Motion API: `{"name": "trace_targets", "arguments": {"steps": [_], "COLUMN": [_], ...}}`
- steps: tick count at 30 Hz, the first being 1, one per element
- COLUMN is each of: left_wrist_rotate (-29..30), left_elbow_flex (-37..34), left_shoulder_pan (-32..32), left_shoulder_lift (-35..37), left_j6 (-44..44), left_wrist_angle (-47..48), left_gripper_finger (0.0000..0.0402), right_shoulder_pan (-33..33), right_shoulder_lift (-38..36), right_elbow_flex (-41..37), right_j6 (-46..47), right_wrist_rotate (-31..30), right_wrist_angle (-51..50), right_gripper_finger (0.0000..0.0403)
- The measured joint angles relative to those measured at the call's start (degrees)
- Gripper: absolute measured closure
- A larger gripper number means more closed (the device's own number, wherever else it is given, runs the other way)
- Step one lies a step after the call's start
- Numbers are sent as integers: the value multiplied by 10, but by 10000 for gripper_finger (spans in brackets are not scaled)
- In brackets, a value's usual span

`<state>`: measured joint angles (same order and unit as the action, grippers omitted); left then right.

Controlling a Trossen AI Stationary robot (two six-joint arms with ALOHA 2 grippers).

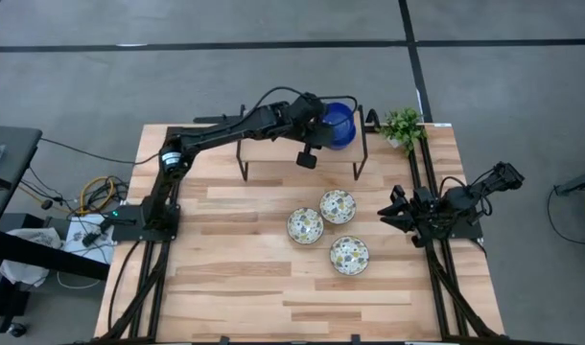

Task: Pick & Place Mini bowls
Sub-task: Stack the blue bowl on top of the blue bowls on the shelf

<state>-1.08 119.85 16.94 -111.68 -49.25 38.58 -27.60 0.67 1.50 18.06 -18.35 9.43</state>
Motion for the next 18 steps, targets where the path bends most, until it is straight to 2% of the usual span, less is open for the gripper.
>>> {"name": "trace_targets", "arguments": {"steps": [18], "left_wrist_rotate": [0], "left_elbow_flex": [0], "left_shoulder_pan": [0], "left_shoulder_lift": [1], "left_j6": [0], "left_wrist_angle": [-5], "left_gripper_finger": [392], "right_shoulder_pan": [0], "right_shoulder_lift": [0], "right_elbow_flex": [0], "right_j6": [0], "right_wrist_rotate": [0], "right_wrist_angle": [-2], "right_gripper_finger": [316]}}
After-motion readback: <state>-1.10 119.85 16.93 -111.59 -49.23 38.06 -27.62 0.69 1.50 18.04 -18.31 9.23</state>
